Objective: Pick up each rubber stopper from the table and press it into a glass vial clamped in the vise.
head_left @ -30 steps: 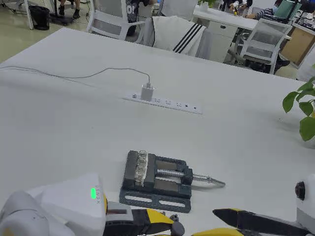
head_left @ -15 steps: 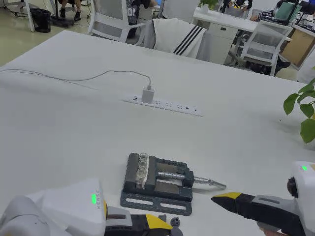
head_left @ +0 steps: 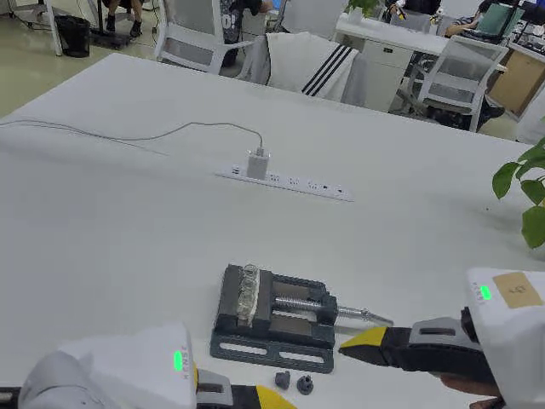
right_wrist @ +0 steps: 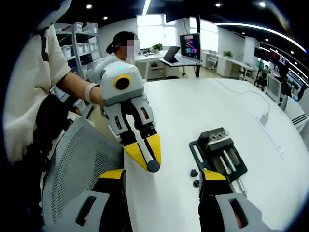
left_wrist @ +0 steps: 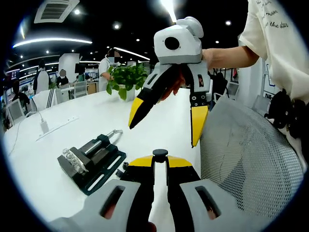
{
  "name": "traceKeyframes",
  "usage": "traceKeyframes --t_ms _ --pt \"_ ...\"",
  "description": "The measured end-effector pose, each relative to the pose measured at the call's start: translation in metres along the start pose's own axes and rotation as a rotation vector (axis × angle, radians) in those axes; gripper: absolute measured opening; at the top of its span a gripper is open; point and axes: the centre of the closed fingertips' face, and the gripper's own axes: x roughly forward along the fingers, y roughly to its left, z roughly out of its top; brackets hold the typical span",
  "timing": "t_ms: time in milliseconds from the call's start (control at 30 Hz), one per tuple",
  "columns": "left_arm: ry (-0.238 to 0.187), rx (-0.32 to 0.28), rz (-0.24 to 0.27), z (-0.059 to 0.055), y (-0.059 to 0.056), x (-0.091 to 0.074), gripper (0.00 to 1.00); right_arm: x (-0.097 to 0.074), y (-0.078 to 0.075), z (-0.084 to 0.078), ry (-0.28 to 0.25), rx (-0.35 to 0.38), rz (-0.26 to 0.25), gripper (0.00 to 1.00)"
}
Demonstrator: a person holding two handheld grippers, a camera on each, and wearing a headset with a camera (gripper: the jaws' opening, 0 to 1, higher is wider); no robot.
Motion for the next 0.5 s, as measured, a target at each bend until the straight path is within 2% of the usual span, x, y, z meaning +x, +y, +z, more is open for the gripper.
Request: traceKeyframes --t_ms 167,267,500 --pt "0.011 0.006 -0.006 -0.003 -0.002 0.001 0.05 0.006 0.007 0.001 0.030 -0.034 0.042 0.46" --pt "0.013 0.005 -0.007 -0.003 -0.002 0.000 0.05 0.009 0.008 0.000 0.051 -0.075 0.045 0.42" --pt "0.016 0.004 -0.012 -0.005 -0.003 0.000 0.05 0.014 0.013 0.002 0.072 -0.107 0.084 0.28"
